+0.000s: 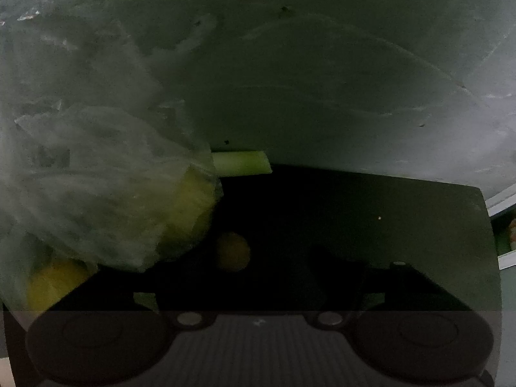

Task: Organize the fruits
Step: 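Close the right tool on the red cherry tomato while the left tool grasps a small tan fruit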

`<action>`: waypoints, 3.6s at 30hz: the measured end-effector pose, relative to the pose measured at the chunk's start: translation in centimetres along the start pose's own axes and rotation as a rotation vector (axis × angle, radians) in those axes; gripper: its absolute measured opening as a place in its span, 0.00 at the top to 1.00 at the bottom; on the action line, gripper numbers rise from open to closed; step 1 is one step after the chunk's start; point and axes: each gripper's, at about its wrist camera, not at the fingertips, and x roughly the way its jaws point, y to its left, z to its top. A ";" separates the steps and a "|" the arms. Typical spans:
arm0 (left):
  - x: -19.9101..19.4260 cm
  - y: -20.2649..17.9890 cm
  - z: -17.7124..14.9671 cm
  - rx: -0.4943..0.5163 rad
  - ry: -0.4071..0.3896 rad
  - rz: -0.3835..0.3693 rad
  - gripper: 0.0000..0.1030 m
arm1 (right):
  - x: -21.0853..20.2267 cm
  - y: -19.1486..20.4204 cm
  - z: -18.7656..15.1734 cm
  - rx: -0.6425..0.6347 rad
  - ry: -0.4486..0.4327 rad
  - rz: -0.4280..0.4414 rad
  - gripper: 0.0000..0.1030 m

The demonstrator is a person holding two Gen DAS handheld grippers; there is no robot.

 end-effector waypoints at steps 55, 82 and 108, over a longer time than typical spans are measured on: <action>-0.4 6.6 1.2 -0.215 0.070 -0.128 0.73 | 1.9 -2.2 1.5 0.213 0.088 0.119 0.72; -1.2 5.9 0.4 -0.193 0.056 -0.150 0.73 | -0.4 -2.4 1.2 0.221 0.036 0.073 0.77; -3.2 4.2 -3.2 -0.129 0.039 -0.154 0.73 | -4.7 -4.0 -1.0 0.311 -0.027 -0.004 0.77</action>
